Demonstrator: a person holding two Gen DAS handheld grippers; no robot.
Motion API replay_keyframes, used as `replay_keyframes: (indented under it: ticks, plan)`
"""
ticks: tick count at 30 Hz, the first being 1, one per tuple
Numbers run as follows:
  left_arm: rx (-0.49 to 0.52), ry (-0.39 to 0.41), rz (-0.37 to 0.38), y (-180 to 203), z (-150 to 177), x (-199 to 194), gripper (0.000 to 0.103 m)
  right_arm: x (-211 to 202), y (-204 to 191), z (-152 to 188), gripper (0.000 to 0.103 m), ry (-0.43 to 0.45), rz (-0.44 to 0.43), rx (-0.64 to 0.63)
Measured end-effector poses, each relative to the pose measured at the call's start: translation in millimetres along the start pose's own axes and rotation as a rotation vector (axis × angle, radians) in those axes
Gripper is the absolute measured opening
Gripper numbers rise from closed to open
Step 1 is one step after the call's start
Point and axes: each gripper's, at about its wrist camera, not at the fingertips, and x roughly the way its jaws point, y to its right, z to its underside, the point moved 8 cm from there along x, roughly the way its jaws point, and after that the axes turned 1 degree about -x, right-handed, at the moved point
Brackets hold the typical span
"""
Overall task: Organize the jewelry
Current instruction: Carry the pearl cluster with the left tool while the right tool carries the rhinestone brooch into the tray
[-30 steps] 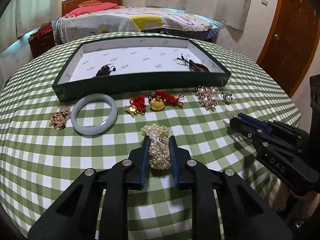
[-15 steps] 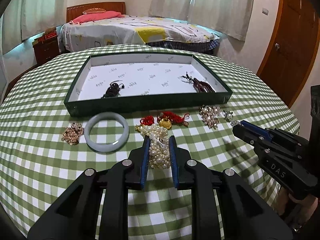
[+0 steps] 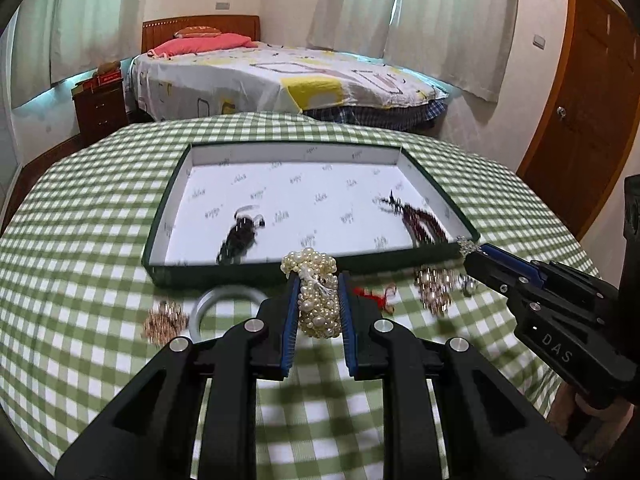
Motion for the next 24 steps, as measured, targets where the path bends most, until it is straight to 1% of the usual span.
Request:
replay_keyframes:
  ticks: [6,10,12,16,24]
  plan:
    - [-0.013,0.038,0.021,2,-36,12,0.019,13,-6,-31,0.014,0.041,-0.001,-0.026]
    - [-0.003,0.069,0.027,5,-60,20,0.019,24,-8,-54,0.014,0.067,-0.004,-0.034]
    - [0.004,0.073,0.025,7,-67,26,0.019,28,-9,-59,0.014,0.071,-0.001,-0.041]
    - [0.001,0.032,0.009,2,-65,51,0.019,44,-9,-63,0.014,0.051,0.001,-0.047]
    - [-0.026,-0.063,-0.02,-16,-43,90,0.019,79,-3,-39,0.014,-0.054,0.002,-0.035]
